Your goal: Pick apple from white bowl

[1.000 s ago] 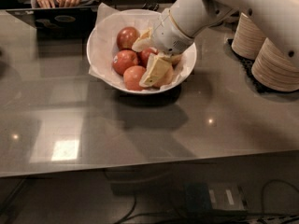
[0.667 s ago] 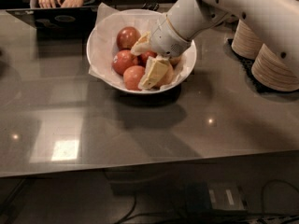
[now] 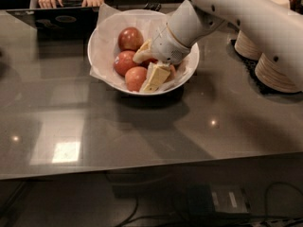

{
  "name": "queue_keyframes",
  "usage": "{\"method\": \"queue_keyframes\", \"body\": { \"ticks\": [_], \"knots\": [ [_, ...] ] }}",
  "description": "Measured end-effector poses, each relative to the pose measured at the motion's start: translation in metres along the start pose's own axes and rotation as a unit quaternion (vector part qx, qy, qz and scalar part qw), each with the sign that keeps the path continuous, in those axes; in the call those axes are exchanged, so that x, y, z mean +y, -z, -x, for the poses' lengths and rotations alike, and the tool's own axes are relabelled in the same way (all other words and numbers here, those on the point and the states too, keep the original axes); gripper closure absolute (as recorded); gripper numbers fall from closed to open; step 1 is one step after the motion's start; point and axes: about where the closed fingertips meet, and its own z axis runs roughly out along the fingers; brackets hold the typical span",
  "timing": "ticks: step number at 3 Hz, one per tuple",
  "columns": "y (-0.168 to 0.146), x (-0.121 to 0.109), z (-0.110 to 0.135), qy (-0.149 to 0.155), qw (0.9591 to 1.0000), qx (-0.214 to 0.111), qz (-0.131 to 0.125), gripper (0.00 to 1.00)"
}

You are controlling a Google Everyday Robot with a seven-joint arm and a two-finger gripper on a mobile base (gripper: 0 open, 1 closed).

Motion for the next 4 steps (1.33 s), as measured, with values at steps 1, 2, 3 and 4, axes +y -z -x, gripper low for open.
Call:
{"method": "queue_keyframes", "body": {
  "ticks": [1,2,3,4],
  "knots": [
    [-0.0086,-0.0002,-0.0028,-0.004,0.9999,0.004,0.011,0.37],
    [-0.0058,-0.0011,-0.0008,-0.004,0.9999,0.004,0.011,0.43],
    [-0.0092,-0.0005,-0.0031,-0.009,0.9997,0.01,0.019,0.46],
    [-0.0055,-0.0015,-0.0005,-0.009,0.9997,0.01,0.019,0.49]
  ]
}}
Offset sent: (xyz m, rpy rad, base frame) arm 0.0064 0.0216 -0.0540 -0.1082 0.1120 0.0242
